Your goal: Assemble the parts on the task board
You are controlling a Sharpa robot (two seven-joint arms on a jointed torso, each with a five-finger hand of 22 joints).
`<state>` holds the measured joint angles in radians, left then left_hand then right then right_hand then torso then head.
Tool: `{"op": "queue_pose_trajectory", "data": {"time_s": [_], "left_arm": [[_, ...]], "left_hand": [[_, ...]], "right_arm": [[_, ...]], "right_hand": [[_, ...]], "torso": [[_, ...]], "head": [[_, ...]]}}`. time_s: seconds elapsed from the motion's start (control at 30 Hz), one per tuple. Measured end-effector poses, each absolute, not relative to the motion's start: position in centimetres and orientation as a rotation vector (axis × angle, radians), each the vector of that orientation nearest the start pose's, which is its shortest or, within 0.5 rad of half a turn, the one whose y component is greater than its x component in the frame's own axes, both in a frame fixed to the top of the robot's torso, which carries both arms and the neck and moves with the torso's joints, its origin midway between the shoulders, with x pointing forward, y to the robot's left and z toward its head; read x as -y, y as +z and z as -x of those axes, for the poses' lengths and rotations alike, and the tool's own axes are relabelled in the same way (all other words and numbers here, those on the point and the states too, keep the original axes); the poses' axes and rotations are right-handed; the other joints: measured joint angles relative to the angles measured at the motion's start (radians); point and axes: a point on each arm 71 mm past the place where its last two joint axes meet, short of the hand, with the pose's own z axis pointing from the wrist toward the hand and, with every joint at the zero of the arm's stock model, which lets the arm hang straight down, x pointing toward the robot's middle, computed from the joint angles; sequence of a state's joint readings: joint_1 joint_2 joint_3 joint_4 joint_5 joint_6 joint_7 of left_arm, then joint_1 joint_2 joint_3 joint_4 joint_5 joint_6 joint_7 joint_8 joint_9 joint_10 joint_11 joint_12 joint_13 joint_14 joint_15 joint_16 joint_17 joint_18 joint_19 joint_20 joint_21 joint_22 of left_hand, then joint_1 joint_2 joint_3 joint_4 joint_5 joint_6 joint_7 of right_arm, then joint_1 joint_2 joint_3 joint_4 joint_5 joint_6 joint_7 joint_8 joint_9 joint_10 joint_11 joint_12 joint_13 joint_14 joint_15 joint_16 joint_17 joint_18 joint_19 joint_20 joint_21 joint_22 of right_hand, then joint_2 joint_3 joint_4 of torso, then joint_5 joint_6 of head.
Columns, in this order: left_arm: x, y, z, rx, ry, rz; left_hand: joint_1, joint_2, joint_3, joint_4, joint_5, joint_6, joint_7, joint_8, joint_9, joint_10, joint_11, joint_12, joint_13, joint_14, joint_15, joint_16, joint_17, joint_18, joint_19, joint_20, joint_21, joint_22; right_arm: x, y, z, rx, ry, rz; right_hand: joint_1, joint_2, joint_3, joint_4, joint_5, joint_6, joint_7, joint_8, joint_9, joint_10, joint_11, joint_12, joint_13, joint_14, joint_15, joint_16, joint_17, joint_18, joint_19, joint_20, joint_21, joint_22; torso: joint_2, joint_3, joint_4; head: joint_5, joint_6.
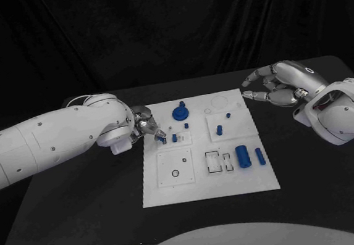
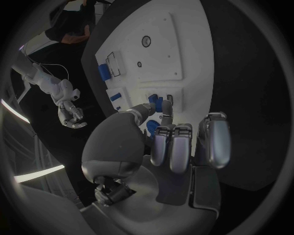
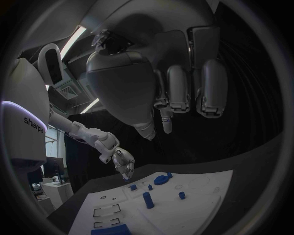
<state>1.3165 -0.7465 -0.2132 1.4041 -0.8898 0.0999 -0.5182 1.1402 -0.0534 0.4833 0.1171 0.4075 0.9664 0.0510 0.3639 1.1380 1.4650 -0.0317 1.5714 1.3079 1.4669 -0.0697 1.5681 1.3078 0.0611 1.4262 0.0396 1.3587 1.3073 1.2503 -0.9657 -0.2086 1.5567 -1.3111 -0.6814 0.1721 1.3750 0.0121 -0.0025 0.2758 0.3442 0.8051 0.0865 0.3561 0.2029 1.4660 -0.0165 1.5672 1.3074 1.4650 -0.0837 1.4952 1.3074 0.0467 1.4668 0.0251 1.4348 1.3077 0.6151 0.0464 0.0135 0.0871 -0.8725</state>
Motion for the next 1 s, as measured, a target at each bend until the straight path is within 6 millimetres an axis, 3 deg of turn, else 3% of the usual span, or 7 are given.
{"op": "queue_pose_trajectory", "data": {"time_s": [1.0], "left_arm": [[-20.4,-24.9,-49.6,-2.374,-0.368,0.268]], "left_hand": [[-0.021,-0.002,0.022,-0.017,-0.005,-0.003,-0.003,0.0,0.004,0.0,0.0,0.0,0.0,0.0,0.0,0.0,0.0,0.0,0.0,0.0,0.0,0.001]], "right_arm": [[24.9,-19.4,-45.7,-1.397,0.77,0.107]], "right_hand": [[0.0,0.0,0.0,0.0,0.004,0.0,0.0,0.0,-0.001,0.0,0.0,0.0,0.0,0.0,0.0,0.0,0.0,0.0,0.0,0.0,0.0,0.0]], "torso": [[0.002,0.0005,-0.0004]], "head": [[0.0,0.0]]}}
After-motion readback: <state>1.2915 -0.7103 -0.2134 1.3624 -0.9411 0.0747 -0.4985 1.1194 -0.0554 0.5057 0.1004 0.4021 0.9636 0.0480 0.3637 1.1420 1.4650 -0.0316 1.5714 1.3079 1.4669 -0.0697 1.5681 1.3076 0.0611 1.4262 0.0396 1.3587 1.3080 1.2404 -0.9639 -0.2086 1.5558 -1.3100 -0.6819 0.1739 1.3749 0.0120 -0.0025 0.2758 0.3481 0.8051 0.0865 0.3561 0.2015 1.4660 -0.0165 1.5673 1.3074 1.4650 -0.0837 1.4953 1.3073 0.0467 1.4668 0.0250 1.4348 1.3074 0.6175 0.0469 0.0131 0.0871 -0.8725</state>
